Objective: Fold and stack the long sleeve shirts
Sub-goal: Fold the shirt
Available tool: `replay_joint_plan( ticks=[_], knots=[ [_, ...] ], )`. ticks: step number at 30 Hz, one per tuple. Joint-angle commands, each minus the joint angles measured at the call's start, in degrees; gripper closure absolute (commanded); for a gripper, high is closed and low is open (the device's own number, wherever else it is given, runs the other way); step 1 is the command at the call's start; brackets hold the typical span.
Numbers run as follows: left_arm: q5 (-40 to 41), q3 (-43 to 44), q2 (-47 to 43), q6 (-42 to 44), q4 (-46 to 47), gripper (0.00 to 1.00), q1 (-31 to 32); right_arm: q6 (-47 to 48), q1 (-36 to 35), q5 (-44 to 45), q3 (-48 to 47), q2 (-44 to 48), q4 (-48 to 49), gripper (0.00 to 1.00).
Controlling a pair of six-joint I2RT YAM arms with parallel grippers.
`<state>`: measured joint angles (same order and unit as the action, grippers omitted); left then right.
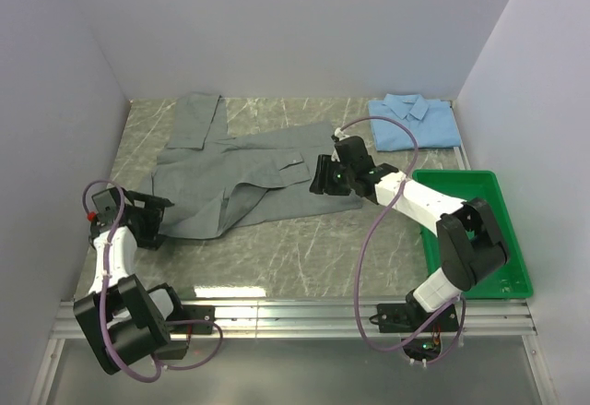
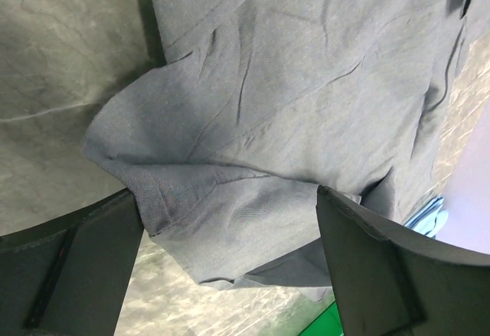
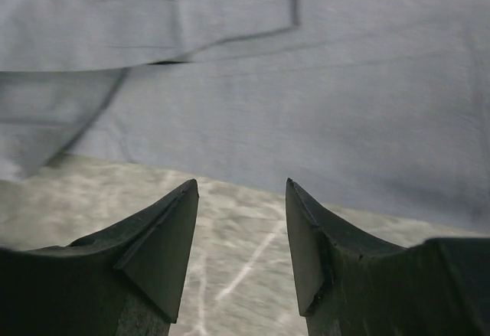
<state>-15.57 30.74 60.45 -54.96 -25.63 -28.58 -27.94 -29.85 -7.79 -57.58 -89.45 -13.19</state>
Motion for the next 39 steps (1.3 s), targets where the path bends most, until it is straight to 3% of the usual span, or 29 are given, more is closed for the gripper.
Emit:
replay_joint_plan(
  ticks=[1, 8, 17, 39],
  knots=[
    [-1.6, 1.9, -1.2, 1.6, -2.4, 0.04, 0.0, -2.5, 0.0, -4.5, 0.5, 1.6, 5.9, 0.44],
    [-7.7, -0.9, -3.5, -0.6, -1.0, 0.04, 2.1, -4.7, 0.8, -5.8, 1.0, -0.9, 8.5, 0.48],
    [-5.0, -1.4, -4.1, -5.3, 1.8, 0.05, 6.7, -6.4, 1.2, -9.4, 1.6, -4.2, 10.6, 0.5],
    [-5.0, -0.8, 10.7, -22.6, 19.4, 0.13, 6.6, -10.6, 6.7, -13.7, 6.1, -10.0, 11.7, 0.53]
  ],
)
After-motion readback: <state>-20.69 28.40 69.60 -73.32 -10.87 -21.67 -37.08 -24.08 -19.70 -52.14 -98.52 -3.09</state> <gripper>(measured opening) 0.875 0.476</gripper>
